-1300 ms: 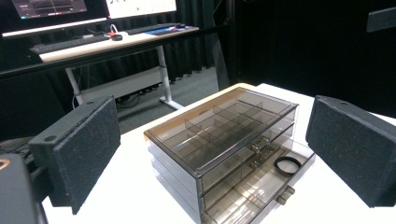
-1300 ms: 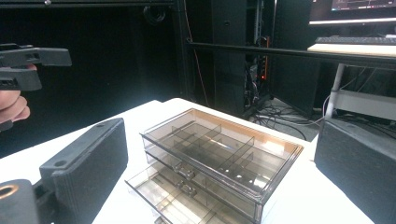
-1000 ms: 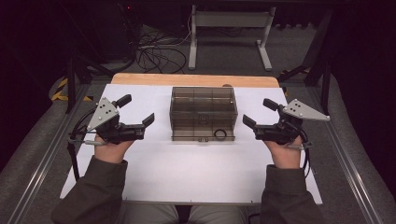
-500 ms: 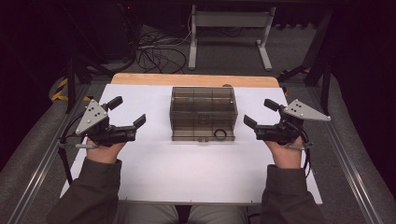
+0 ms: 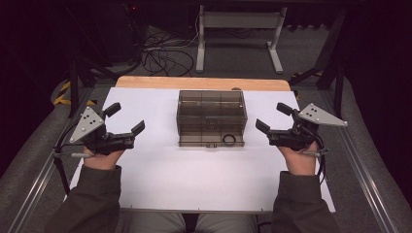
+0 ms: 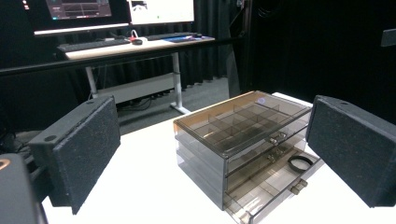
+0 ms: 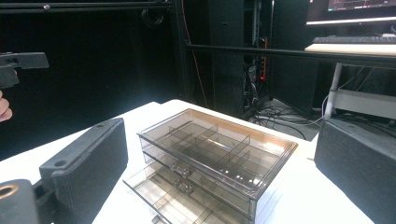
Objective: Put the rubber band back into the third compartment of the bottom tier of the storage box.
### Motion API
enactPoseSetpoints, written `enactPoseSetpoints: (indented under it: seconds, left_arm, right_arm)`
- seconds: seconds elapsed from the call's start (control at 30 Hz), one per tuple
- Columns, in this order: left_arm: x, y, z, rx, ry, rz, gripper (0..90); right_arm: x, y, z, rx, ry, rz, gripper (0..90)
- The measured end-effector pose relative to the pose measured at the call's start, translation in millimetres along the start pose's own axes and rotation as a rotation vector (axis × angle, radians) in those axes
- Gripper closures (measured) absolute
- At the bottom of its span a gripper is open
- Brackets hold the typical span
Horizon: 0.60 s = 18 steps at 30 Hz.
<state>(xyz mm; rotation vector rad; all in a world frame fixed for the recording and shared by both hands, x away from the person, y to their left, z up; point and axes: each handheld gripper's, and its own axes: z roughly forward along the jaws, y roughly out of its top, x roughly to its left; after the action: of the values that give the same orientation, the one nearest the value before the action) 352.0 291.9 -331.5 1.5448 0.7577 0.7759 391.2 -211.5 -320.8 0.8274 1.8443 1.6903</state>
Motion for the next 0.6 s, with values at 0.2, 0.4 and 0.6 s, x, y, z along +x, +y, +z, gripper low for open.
enactPoseSetpoints:
  seconds: [0.2, 0.4, 0.6]
  left_arm:
    - [3.0, -2.2, -2.8, -0.002, 0.003, -0.009, 3.9]
    - [7.4, -3.9, -7.7, -0.009, 0.010, -0.018, 4.1]
    - [10.9, -4.7, -11.4, -0.017, 0.007, -0.021, 4.1]
  right_arm:
    - [-0.1, -1.0, 1.2, 0.007, 0.010, 0.005, 3.2]
    - [-0.4, -1.7, 1.9, 0.018, 0.014, 0.007, 2.8]
    - [-1.2, -2.2, 1.4, 0.017, 0.010, 0.006, 2.8]
